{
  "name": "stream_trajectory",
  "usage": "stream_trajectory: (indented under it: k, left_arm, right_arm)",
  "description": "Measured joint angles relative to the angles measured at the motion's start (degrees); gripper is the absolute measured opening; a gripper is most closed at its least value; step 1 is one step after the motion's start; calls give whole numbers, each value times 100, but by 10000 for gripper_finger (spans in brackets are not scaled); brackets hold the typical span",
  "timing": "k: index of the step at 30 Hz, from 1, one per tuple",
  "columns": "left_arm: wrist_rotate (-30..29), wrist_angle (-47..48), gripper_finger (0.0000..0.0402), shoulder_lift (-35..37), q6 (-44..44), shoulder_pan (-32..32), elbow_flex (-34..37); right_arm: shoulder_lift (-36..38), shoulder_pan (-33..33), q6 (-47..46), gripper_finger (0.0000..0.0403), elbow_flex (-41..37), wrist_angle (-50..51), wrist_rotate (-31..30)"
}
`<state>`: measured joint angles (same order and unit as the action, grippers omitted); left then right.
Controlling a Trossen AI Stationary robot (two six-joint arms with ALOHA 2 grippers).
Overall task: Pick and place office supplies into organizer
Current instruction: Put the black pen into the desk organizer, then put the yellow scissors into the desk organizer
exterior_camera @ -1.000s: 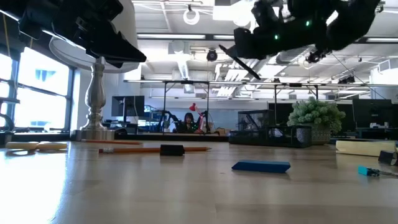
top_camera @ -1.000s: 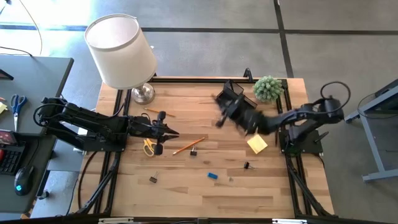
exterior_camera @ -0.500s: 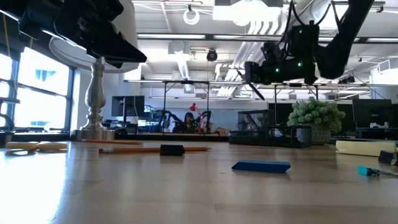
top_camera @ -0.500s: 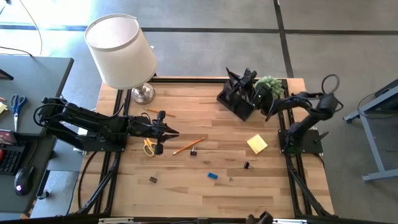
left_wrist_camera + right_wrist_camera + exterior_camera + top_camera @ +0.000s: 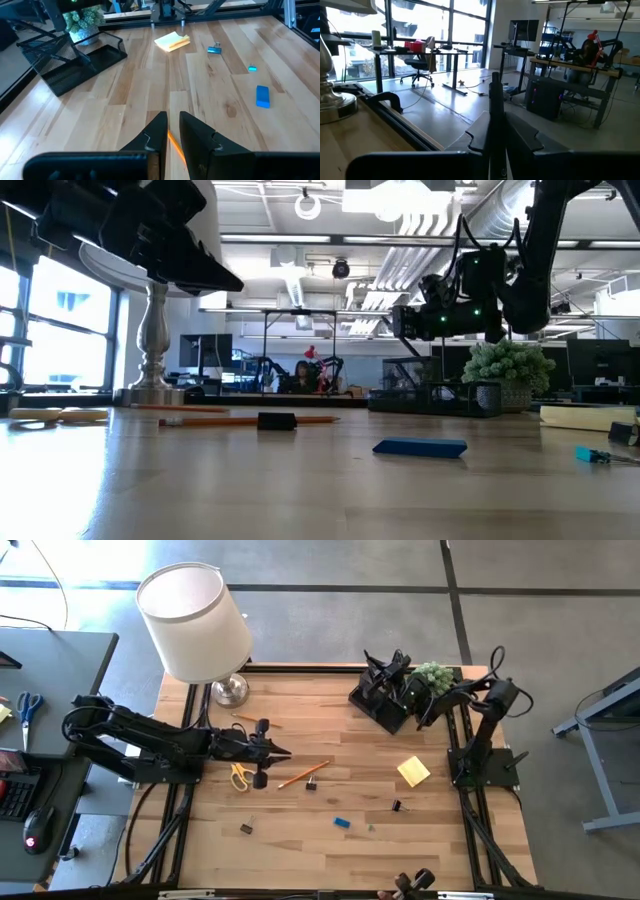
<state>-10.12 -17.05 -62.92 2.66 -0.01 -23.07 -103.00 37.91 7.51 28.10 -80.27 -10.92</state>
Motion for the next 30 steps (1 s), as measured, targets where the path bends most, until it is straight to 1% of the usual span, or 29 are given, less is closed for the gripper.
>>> stream_trajectory:
  k: [13, 16, 19, 23, 26, 30]
  left_arm:
    - [1, 15, 40, -71, 52, 0, 0]
    - [1, 82, 40, -71, 26, 0, 0]
    - [1, 144, 40, -71, -42, 0, 0]
    - [1, 290, 40, -71, -167, 0, 0]
    - [20, 396, 40, -71, -222, 0, 0]
    - [197, 464, 40, -71, -310, -1, 0]
  right_arm:
    - [-11, -4, -116, 110, 0, -58, 3]
    - [92, -45, -164, 125, 0, 13, 112]
    - [388, -215, -123, 137, 0, 612, 198]
    - [1093, -616, -114, 149, 0, 1795, 160]
    - [1654, -1067, -166, 155, 0, 2642, 143]
    - [2290, -1760, -420, 158, 0, 3511, 151]
